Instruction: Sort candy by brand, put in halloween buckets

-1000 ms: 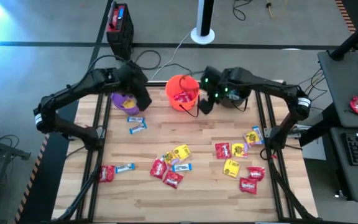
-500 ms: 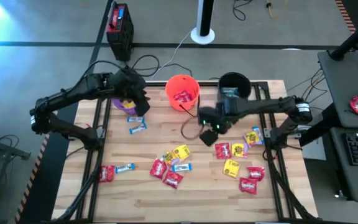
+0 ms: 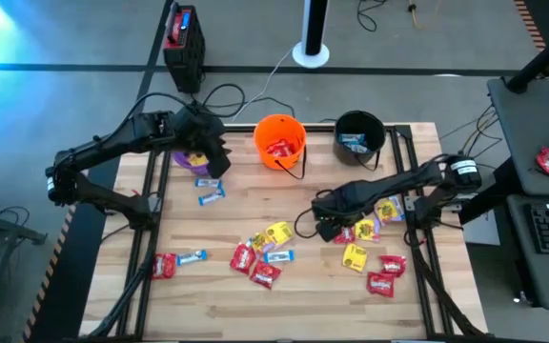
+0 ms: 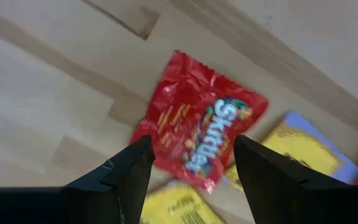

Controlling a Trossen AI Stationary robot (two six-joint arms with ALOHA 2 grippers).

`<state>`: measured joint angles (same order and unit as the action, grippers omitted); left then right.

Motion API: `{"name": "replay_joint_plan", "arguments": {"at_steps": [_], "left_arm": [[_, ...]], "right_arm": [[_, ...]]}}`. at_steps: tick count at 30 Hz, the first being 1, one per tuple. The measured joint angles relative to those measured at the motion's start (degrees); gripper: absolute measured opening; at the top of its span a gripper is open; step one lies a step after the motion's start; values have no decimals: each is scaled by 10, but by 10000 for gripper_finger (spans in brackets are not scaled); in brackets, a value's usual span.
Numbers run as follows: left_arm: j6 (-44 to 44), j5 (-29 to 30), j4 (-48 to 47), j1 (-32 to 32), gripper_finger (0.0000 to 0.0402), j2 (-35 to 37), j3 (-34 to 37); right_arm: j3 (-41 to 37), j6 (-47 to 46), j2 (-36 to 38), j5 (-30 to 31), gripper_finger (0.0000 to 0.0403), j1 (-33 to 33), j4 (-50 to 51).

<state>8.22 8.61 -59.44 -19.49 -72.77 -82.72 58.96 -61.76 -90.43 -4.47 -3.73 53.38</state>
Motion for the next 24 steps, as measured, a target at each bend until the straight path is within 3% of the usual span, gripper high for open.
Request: {"name": "replay_joint_plan", "arguments": {"at_steps": [9, 20, 24], "left_arm": [[0, 0, 11, 0, 131, 0, 0], [0, 0, 40, 0, 131, 0, 0], [0, 0, 42, 0, 131, 0, 0]], "right_arm": [[-77, -12, -3, 1, 199, 0, -94], [-87, -6, -2, 0, 30, 0, -125], [-79, 3, -2, 2, 22, 0, -119]]}}
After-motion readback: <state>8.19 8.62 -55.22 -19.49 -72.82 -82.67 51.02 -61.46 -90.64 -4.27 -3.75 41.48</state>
